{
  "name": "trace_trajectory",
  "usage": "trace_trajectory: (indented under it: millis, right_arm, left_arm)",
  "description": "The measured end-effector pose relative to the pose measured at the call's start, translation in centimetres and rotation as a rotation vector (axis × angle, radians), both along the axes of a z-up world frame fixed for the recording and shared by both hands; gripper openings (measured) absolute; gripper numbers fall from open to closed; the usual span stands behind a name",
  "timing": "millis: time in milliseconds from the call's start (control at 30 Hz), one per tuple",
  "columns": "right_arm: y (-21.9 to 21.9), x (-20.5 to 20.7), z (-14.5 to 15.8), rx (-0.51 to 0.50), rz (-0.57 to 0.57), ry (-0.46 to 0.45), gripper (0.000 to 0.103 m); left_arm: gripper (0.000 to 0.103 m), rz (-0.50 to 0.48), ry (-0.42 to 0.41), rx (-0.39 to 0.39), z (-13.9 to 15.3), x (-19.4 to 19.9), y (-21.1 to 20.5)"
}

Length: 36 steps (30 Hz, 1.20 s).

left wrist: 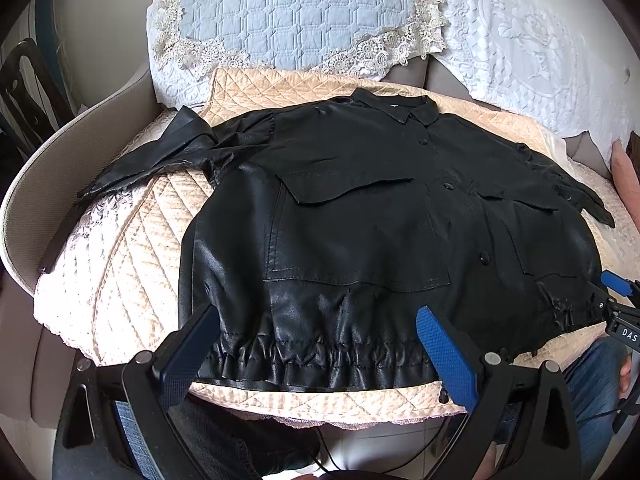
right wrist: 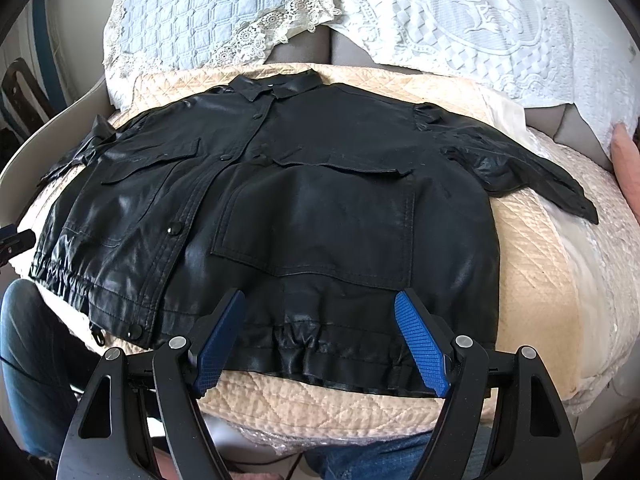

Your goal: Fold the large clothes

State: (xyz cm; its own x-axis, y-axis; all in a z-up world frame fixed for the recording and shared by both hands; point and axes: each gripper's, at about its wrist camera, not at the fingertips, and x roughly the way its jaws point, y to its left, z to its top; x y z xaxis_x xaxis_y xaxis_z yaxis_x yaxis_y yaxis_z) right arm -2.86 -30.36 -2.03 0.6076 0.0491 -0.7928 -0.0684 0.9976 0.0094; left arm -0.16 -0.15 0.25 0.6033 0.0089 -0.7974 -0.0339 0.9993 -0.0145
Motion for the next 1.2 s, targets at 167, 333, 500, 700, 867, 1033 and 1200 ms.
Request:
trace_trajectory:
  millis: [167,333,500,700,867,1033,1200]
  right_arm:
    - [0.1,0.0,0.0,0.002,0.001,-0.005,0.078]
    - [0.2,0.0,-0.1,0.008,0.006,-0.01,0.078]
    - [0.5,0.1,-0.1,0.014,0.013,-0.013,0.078]
    - [0.7,0.3,-0.1,0.025,0.014,-0.018,0.078]
    - [1.0,0.3,0.0,0.021,0.022,-0.022,0.078]
    - [1.1,0.3,0.1,0.042,0.024,-0.023,0.078]
    - [1.3,0.4,0.2,0.044,0.033,-0.022,0.078]
  left_arm:
    - [0.1,-0.001,0.005,0.002,-0.2,-0.1,-0.1]
    - [0.1,0.0,0.007,0.005,-0.3,0.0,-0.1]
    - [0.1,0.002,0.01,0.014,-0.6,0.1,0.0]
    - [0.1,0.006,0.013,0.031,-0.9,0.2,0.0]
    - [0.1,0.01,0.023,0.034,-1.2,0.4,0.1]
    - [0.1,0.01,0.024,0.035,-1.4,0.4,0.2]
    - [0.1,0.008,0.025,0.033,-1.4,0.3,0.3]
